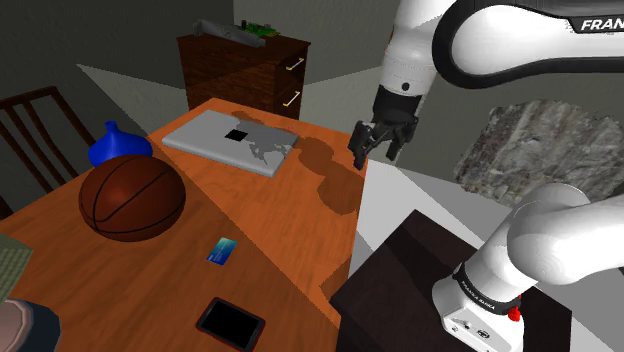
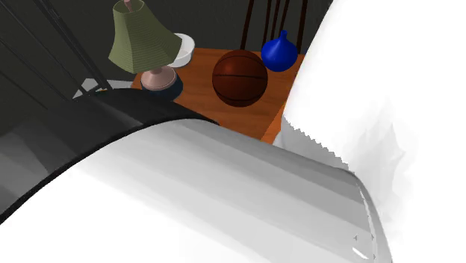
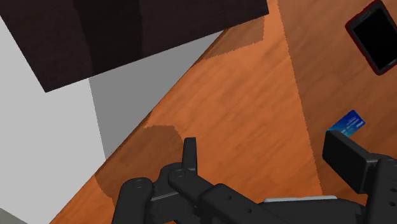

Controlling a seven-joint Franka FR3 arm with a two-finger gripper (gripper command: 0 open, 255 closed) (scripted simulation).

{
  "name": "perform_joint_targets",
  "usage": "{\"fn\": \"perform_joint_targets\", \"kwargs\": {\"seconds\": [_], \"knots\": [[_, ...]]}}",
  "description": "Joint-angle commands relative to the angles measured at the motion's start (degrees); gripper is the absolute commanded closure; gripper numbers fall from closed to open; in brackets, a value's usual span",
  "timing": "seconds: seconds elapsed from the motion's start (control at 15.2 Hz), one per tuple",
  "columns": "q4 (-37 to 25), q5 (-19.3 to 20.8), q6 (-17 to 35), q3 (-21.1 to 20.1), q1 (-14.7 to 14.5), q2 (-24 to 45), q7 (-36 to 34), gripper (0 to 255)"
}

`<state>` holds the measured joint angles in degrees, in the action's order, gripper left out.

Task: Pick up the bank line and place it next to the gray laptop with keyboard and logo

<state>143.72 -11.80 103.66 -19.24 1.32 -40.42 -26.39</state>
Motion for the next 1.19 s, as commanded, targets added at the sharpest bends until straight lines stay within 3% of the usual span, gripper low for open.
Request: {"fn": "perform_joint_targets", "kwargs": {"seconds": [0.0, 0.33, 0.66, 0.86, 1.12], "knots": [[0.49, -1.20, 4.03, -3.36, 0.38, 2.86, -4.65, 0], [-0.23, -1.89, 13.12, -11.43, 2.45, 11.37, -15.90, 0], [-3.43, 2.15, 21.76, -19.95, 6.65, 22.77, -29.17, 0], [-6.51, 8.52, 26.10, -24.83, 9.83, 31.28, -39.27, 0], [-12.23, 22.69, 29.27, -27.88, 11.40, 44.89, -55.88, 0]]}}
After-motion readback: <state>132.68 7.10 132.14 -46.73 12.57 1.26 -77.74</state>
